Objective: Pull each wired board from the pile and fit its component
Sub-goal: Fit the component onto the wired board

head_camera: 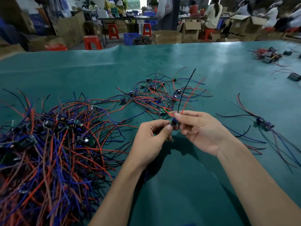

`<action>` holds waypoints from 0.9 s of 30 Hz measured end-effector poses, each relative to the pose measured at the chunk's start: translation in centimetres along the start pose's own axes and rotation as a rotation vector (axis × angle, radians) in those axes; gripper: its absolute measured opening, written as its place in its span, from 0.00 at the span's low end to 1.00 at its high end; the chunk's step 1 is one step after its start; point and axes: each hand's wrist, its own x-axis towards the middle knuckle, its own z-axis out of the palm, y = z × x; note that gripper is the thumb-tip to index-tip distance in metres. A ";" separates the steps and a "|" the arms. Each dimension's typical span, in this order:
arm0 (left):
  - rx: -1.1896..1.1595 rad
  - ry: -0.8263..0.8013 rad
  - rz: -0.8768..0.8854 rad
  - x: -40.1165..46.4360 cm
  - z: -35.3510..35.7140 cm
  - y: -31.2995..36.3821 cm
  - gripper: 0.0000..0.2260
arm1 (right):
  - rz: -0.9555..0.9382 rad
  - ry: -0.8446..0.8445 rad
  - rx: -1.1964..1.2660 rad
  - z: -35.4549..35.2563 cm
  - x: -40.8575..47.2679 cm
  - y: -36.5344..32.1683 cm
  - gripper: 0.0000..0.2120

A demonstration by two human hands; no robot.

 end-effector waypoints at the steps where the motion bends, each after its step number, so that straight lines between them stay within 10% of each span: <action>1: -0.003 -0.005 -0.004 0.0 0.0 0.0 0.09 | 0.039 -0.003 0.016 -0.1 0.0 -0.1 0.25; 13: 0.059 0.039 -0.021 0.0 0.2 0.1 0.10 | -0.403 0.365 -0.254 -0.4 -0.2 -0.4 0.08; 21: -0.071 0.110 -0.028 0.1 0.4 -0.1 0.10 | -0.526 0.846 0.316 -4.0 -0.9 -3.0 0.09; 27: -0.125 0.138 -0.001 0.1 0.4 0.1 0.09 | -0.276 0.242 -0.427 0.4 -0.6 0.1 0.13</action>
